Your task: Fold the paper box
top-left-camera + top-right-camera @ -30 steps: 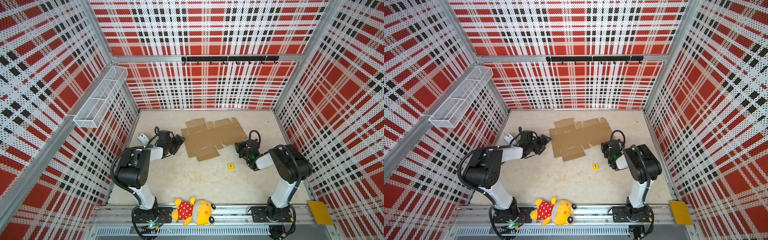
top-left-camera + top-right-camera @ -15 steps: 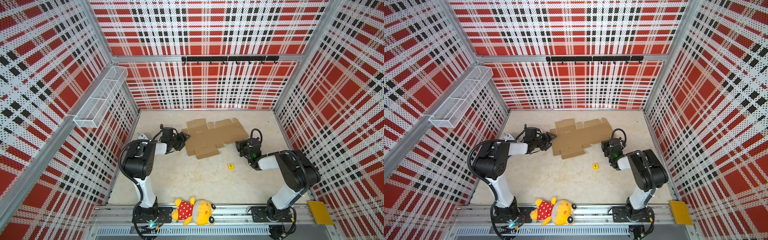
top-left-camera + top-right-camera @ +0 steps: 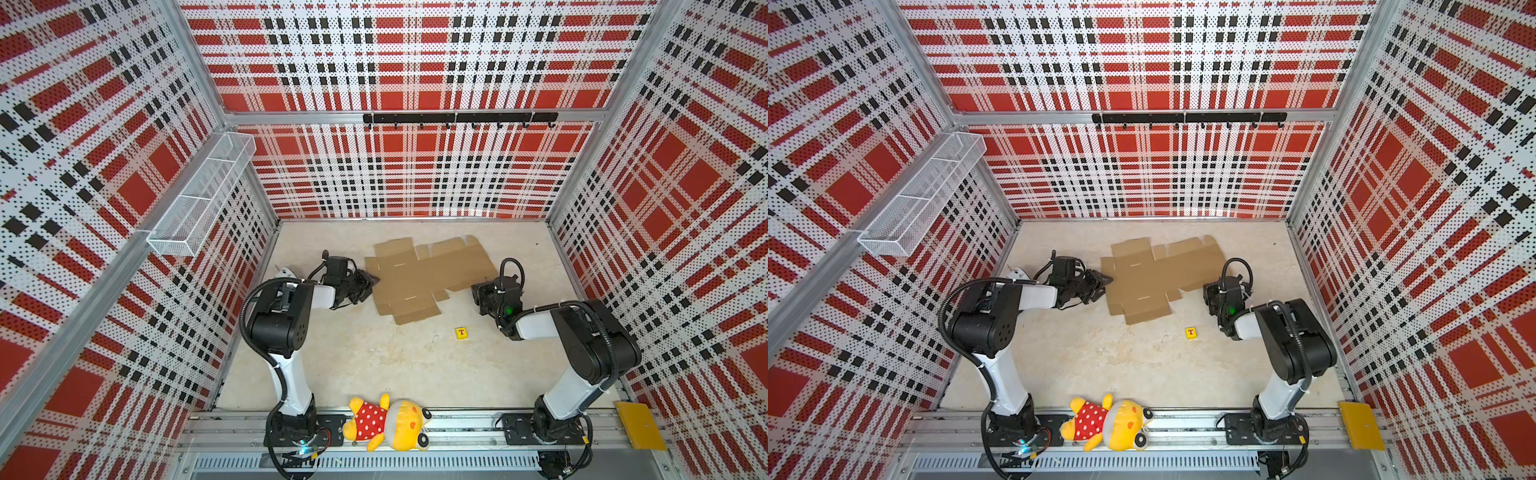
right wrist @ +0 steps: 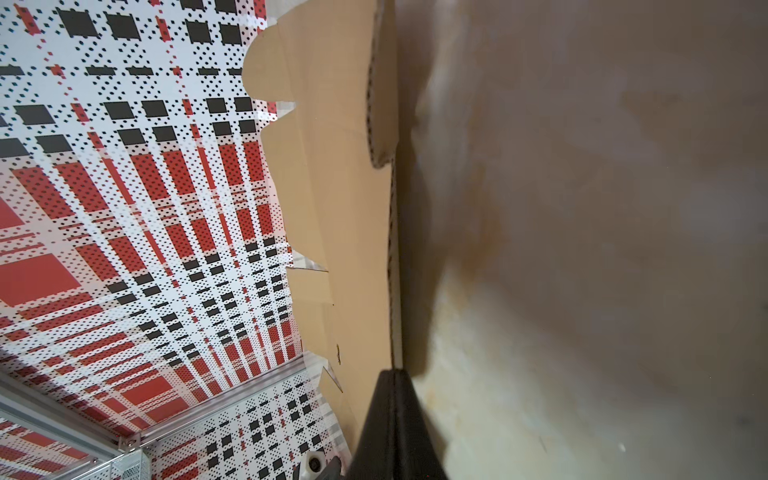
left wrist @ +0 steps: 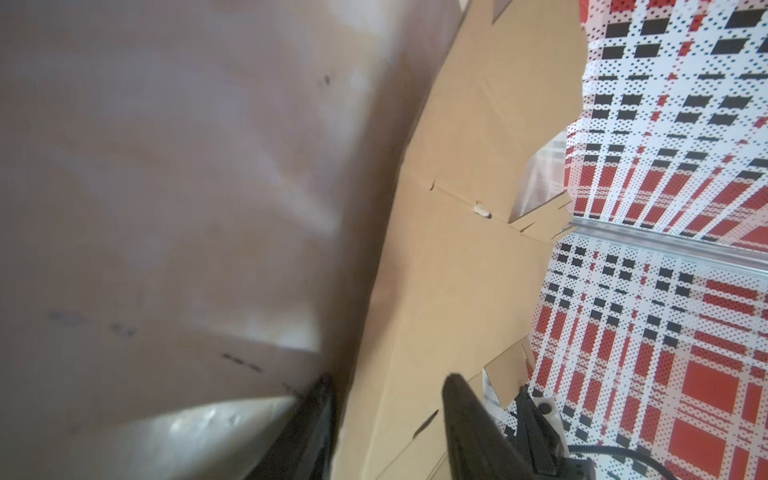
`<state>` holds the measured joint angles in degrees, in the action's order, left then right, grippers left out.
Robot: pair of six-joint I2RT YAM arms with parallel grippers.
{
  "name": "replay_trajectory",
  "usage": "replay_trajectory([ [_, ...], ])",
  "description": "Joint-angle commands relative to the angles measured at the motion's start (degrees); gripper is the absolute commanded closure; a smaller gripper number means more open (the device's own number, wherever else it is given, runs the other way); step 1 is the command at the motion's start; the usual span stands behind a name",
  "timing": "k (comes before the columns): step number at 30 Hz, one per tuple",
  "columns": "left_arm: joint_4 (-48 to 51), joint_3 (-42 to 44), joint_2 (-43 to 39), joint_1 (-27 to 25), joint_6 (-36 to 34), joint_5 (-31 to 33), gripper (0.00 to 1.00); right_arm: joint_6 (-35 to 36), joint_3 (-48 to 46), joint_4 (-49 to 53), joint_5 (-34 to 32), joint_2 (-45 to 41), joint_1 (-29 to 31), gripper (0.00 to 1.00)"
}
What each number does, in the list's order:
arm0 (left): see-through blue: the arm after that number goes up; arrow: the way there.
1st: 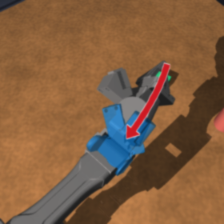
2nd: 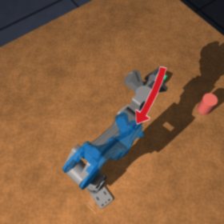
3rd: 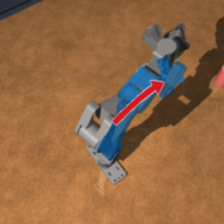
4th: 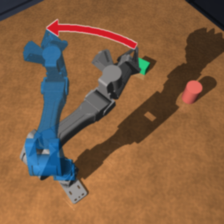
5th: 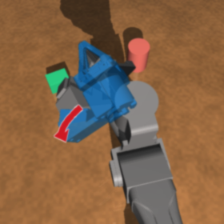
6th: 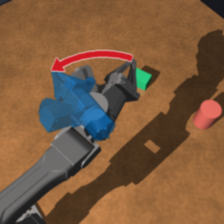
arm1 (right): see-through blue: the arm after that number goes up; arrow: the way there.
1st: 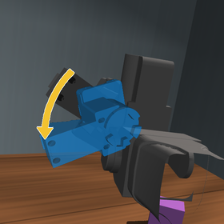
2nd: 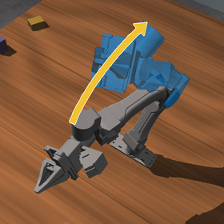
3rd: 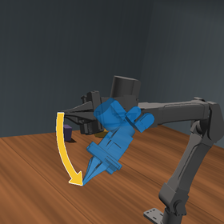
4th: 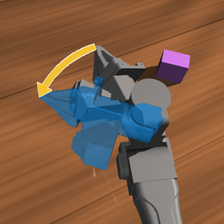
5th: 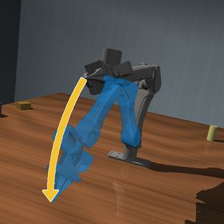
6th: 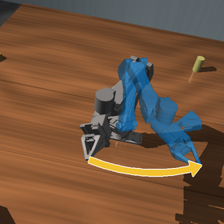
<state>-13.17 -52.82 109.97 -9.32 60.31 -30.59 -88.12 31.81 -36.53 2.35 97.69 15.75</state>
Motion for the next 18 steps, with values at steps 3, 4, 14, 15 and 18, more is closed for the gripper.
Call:
replay_trajectory([
  [3,2.09,0.19,0.24,-0.52,-0.73,0.7,0.61,-0.88,-0.36,-4.37,0.2,1.59,0.28,0.98],
  [4,2.14,0.18,0.24,-0.59,-0.81,0.65,0.62,-0.62,-0.54,-4.58,0.29,1.61,0.26,0.98],
  [14,3.48,-0.29,-0.5,-0.63,-2.13,1.41,0.75,0.29,-2.85,-5.66,-0.15,1.38,0.1,0.82],
  [15,4.12,-0.49,-0.85,-0.62,-2.41,1.7,0.78,-0.1,-3.2,-5.77,-0.04,1.21,0.07,0.8],
  [18,5.52,-0.88,-2.08,-0.61,-3.62,2.02,0.83,0.58,-3.98,-6.29,0.19,0.4,-0.2,0.73],
])
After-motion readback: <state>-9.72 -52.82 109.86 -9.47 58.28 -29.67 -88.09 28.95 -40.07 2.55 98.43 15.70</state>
